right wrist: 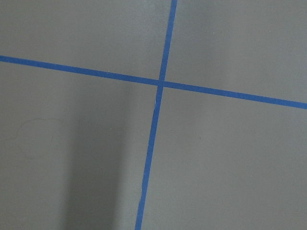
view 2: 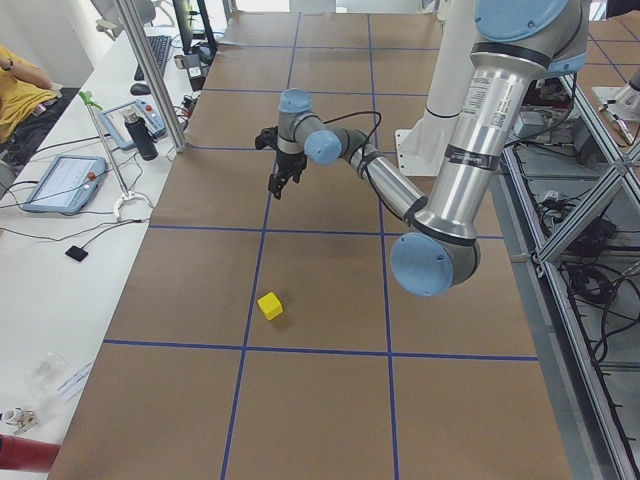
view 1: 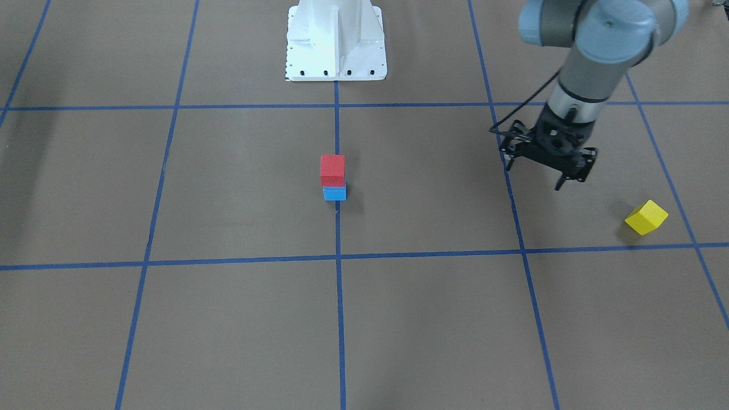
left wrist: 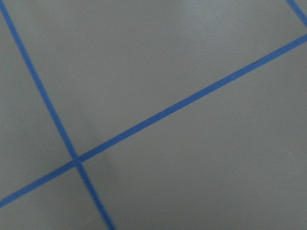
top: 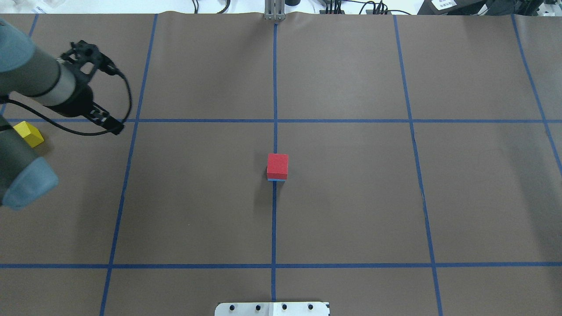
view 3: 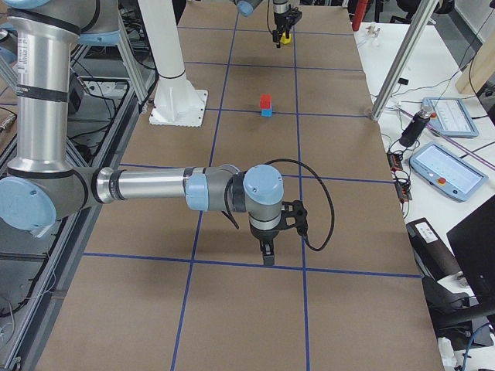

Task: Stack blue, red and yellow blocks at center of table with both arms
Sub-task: 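Lift the left gripper and move it toward the yellow cube, then lower the left gripper and grasp the yellow cube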

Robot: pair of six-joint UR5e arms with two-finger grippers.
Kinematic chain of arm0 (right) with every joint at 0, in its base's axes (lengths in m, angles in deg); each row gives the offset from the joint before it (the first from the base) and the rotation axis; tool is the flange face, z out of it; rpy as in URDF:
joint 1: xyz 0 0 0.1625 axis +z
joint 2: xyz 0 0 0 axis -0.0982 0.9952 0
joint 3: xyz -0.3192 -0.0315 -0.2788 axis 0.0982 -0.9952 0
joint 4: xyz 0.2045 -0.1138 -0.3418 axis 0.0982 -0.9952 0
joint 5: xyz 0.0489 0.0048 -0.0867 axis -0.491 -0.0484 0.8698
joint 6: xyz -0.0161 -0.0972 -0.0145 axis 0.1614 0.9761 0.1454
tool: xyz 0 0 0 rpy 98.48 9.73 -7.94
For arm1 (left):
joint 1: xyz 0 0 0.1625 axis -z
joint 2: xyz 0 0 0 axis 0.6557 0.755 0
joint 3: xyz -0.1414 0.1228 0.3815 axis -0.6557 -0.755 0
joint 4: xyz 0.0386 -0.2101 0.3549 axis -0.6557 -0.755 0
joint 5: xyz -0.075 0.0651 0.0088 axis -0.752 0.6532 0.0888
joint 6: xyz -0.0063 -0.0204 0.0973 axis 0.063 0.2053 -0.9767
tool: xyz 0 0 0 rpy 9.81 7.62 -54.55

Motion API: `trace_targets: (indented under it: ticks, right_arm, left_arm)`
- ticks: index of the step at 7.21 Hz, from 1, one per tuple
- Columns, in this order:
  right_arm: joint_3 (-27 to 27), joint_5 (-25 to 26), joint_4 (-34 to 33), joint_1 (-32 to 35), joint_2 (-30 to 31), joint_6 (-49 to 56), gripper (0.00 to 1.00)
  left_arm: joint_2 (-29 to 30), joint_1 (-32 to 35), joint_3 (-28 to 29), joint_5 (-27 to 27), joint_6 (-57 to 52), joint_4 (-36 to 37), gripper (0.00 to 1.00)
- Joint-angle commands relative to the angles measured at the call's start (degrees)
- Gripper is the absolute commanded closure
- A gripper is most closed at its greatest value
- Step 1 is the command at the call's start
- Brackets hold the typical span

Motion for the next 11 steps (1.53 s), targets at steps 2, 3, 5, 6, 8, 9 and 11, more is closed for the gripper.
trace_targets:
  ticks: [2, 3, 5, 6, 8, 9, 11]
  right_arm:
    - [0.00, 0.06, 0.00, 0.05, -0.05, 0.01, 0.00]
    - [0.00, 0.06, 0.00, 0.05, -0.05, 0.10, 0.00]
    - [0.00, 0.06, 0.00, -0.04, -0.05, 0.10, 0.00]
    - [0.00, 0.06, 0.00, 0.05, -0.05, 0.10, 0.00]
    - [0.00, 0.15, 0.00, 0.05, -0.05, 0.10, 0.00]
    - [0.00, 0.15, 0.00, -0.04, -0.05, 0.10, 0.00]
    - [0.00, 0.15, 0.00, 0.05, -0.05, 0.10, 0.00]
  left_arm:
    - [-7.78, 12.49, 17.26, -11.43, -24.68, -16.94, 0.00]
    - [-7.78, 13.29, 22.03, -12.24, -25.95, -21.87, 0.00]
    - [-7.78, 13.47, 25.67, -12.25, -28.31, -23.50, 0.00]
    - [-7.78, 13.47, 26.90, -12.25, -28.24, -23.85, 0.00]
    - [-7.70, 13.30, 31.02, -12.16, -27.55, -28.48, 0.00]
    - [-7.61, 13.21, 31.74, -12.16, -26.67, -29.21, 0.00]
    - [-7.61, 13.03, 33.67, -11.98, -23.07, -32.70, 0.00]
